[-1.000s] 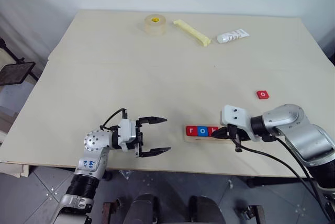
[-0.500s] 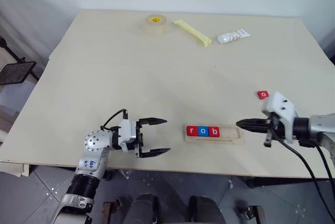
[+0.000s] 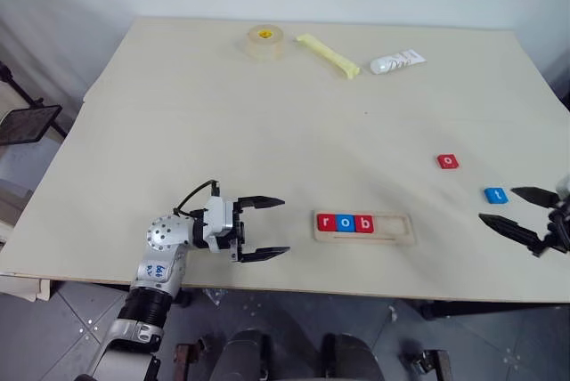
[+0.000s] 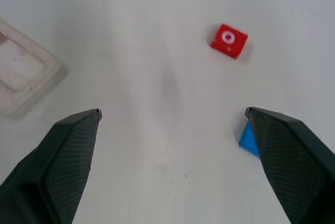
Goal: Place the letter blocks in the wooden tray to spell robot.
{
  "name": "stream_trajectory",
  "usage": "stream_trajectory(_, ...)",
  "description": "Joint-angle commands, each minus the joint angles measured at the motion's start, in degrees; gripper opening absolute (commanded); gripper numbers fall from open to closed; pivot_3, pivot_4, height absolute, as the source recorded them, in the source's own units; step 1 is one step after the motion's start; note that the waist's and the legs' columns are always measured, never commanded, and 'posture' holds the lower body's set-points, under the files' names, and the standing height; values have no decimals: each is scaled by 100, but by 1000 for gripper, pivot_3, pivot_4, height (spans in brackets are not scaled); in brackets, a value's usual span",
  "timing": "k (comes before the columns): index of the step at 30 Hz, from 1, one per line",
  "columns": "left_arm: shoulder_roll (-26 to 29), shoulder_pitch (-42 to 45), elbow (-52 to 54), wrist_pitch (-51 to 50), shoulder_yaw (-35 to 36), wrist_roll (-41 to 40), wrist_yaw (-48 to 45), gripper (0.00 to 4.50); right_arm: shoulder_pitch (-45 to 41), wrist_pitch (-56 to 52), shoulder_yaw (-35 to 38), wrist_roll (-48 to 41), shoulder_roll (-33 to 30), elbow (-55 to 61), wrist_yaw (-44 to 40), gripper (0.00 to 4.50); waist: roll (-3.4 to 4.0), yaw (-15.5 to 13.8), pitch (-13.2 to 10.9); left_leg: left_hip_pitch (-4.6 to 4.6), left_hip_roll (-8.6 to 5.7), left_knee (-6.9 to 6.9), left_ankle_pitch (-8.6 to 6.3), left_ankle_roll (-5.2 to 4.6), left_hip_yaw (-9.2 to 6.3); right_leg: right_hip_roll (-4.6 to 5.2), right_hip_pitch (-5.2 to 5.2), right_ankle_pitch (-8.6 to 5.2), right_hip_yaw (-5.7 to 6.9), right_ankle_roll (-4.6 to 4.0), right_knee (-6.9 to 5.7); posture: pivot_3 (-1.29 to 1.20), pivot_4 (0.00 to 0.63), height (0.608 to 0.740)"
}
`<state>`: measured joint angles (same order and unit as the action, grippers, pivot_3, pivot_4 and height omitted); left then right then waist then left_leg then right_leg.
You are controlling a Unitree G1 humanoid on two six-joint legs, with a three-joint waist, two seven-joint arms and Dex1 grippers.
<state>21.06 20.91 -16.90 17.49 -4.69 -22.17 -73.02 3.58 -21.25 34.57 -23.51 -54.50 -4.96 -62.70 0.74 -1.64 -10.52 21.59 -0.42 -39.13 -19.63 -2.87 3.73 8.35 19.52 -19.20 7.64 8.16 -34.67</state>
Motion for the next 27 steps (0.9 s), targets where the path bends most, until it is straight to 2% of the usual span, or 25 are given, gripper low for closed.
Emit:
stream_trajectory(1, -6, 82, -51, 85, 45, -36, -78, 4500, 219, 142, 490, -257, 140, 35, -8, 4476, 0, 6, 0, 0, 0, 0, 0, 0, 0, 0, -1, 0, 0, 0, 1, 0, 150, 740)
stream_trajectory(10, 1, 173, -177, 109, 72, -39, -159, 4500, 446, 346, 738, -365, 355, -67, 187, 4476, 1, 22, 0, -2, 2, 0, 0, 1, 1, 0, -1, 0, -1, 0, 2, 0, 150, 740)
stream_trajectory(27, 2, 265, -231, 125, 75, -33, -203, 4500, 414, 150, 661, -652, 353, 9, 522, 4476, 1, 16, 0, -2, 1, 0, 0, 0, 2, 0, -2, 0, -1, 0, 2, 0, 150, 740)
